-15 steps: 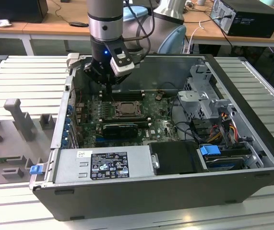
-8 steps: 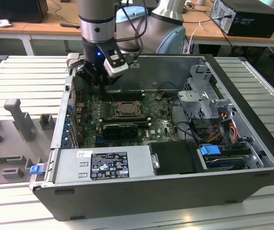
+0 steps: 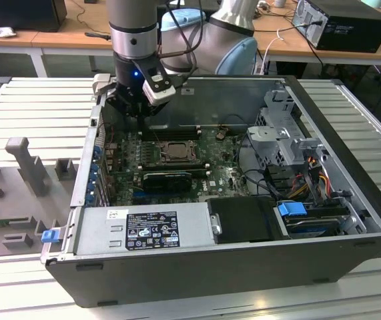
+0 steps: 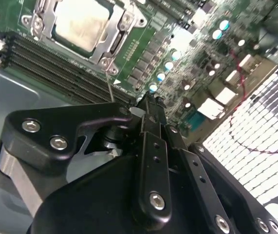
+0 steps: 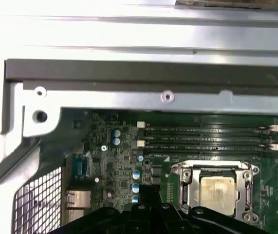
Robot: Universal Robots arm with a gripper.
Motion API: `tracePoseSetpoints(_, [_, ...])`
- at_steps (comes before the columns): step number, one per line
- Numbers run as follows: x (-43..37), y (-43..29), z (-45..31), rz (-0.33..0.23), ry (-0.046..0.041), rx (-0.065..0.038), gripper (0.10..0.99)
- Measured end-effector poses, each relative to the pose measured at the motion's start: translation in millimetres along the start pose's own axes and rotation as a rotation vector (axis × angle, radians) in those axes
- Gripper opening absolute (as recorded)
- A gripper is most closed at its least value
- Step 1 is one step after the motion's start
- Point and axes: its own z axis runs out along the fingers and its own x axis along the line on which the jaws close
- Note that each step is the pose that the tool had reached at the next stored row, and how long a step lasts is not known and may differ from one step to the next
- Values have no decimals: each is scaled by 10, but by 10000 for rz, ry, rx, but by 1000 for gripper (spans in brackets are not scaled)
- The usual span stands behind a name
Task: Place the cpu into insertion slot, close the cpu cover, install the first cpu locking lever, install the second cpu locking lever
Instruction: 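Install the first cpu locking lever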
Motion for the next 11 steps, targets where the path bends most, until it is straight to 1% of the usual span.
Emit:
tracePoseSetpoints(2, [-12, 24, 9, -1, 1, 0, 106])
tracePoseSetpoints(6, [-25, 28, 11, -2, 0, 0, 106])
tracePoseSetpoints(10, [-67, 46, 13, 0, 0, 1, 106])
tracePoseSetpoints(11, [-88, 50, 14, 0, 1, 1, 106])
